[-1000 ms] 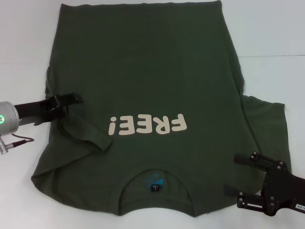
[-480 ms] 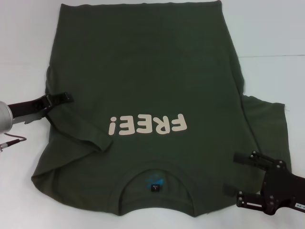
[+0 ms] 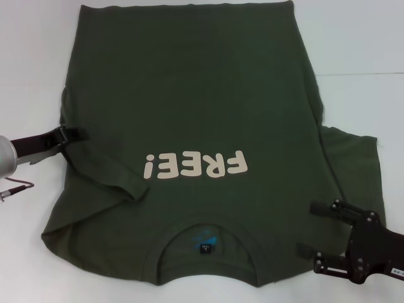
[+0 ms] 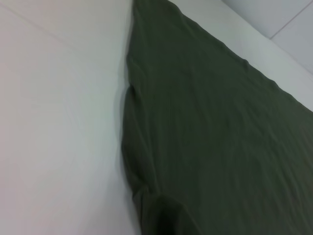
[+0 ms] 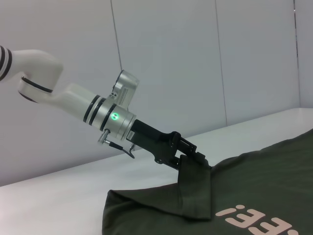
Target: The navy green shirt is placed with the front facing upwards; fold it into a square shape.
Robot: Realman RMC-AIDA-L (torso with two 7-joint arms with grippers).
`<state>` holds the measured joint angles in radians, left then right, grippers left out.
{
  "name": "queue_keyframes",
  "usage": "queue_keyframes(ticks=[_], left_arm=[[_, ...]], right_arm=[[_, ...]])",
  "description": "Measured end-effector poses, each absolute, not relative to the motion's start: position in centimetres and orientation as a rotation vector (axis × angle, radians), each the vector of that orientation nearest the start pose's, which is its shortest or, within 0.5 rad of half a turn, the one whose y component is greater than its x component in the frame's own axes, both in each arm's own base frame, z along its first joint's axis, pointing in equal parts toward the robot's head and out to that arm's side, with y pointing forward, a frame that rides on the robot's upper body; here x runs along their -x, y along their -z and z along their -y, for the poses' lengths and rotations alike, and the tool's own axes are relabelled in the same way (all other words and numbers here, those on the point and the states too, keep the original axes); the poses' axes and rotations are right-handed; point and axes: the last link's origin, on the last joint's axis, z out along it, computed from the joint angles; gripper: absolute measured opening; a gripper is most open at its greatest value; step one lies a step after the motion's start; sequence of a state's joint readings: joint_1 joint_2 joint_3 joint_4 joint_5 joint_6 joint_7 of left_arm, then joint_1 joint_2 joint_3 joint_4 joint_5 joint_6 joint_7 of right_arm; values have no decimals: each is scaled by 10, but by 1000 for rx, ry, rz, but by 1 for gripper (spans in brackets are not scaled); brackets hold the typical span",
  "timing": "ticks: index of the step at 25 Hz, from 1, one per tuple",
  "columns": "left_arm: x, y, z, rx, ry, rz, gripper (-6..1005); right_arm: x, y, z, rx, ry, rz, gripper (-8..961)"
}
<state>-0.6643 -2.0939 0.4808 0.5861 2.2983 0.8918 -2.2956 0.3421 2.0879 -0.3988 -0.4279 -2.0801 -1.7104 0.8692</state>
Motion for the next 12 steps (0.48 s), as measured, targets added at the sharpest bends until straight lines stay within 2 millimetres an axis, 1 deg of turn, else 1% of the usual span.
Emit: queue_keyframes(ticks=[6, 11, 12], left_arm=[[317, -12, -407, 1760, 557, 1667, 437], [316, -12, -407, 1751, 576, 1677, 197], [315, -11, -408, 1748, 580, 1681, 179]], right_arm=[[-318, 16, -242, 2564, -884, -462, 882], [-318, 16, -241, 2564, -884, -462, 883], [-318, 16, -241, 2564, -884, -462, 884]])
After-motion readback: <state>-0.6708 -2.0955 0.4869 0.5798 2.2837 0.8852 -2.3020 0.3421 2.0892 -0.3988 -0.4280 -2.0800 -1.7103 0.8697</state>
